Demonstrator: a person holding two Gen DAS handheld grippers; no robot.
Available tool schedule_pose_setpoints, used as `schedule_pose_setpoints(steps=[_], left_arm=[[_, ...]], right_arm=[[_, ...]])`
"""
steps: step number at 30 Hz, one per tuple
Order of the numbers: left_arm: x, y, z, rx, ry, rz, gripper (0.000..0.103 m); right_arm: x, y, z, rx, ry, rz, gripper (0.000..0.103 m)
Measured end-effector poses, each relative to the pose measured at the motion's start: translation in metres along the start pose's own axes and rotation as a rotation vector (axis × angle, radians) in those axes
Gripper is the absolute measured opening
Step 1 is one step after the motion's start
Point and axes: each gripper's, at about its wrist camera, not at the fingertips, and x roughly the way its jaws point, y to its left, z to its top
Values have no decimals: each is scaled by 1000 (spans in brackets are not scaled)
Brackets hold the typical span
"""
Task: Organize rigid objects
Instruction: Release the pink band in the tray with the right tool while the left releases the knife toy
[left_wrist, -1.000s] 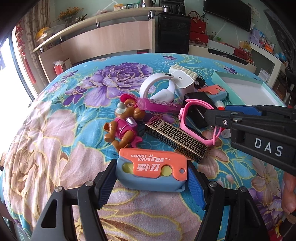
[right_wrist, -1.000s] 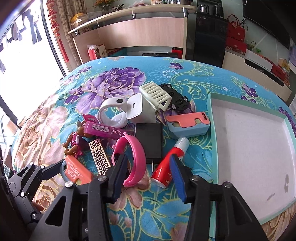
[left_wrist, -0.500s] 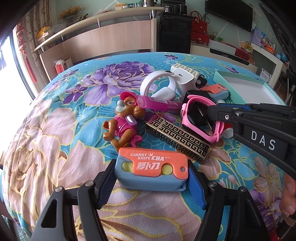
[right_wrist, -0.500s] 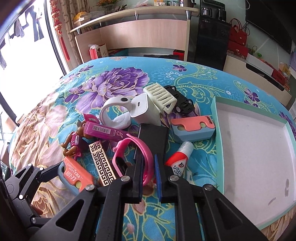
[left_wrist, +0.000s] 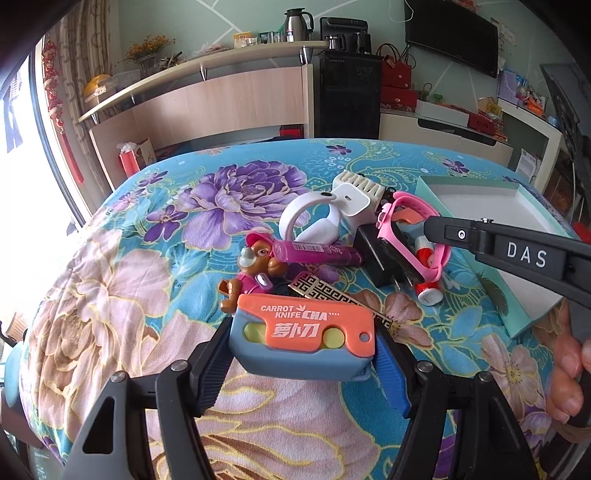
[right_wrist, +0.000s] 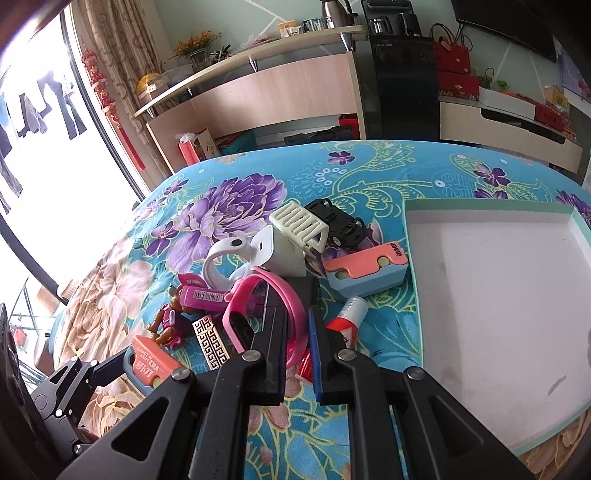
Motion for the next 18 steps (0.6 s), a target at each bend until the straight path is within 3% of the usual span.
schedule_pose_setpoints(steps=[13, 18], left_arm=[[10, -70, 55, 112, -24, -37, 73], [26, -107, 71, 162, -9, -74, 73]], right_arm=[[-25, -81, 10, 168, -59, -100, 11], [-39, -121, 9, 237, -81, -189, 11]])
